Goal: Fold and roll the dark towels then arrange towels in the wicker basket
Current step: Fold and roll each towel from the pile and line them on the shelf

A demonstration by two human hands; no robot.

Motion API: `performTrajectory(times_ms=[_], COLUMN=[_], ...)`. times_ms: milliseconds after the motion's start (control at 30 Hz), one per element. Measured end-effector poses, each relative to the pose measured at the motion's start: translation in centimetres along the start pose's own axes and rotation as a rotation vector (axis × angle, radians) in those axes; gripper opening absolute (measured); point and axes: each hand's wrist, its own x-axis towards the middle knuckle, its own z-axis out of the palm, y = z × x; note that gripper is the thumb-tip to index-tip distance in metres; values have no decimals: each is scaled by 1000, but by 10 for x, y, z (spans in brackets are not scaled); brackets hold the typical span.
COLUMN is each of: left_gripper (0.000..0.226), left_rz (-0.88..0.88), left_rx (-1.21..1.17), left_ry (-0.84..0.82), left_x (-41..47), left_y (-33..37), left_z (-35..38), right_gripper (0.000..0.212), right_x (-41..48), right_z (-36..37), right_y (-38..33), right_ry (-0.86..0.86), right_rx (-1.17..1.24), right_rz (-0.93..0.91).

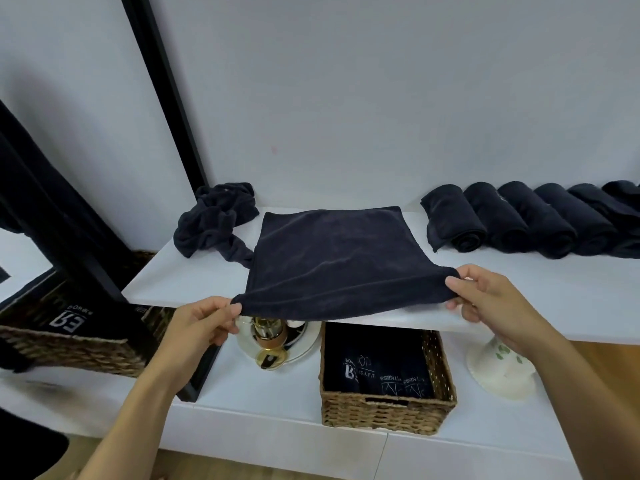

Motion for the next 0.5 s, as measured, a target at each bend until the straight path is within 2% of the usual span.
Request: performTrajectory(times_ms=[233,367,500], left_gripper=[4,4,10], left_rz=[210,296,373], left_rx=[-329,-493,-423], left_ry=[121,123,68], left_x=[50,89,119], left_y=[125,204,254], left_z=[14,17,16], right_gripper=[18,11,17], right_x=[59,91,105], right_z=[-16,-22,-29], right_y=[-117,-182,-229], right_ry=[5,-4,134], right_rx=[588,687,611], right_rz=[-162,-342,-464])
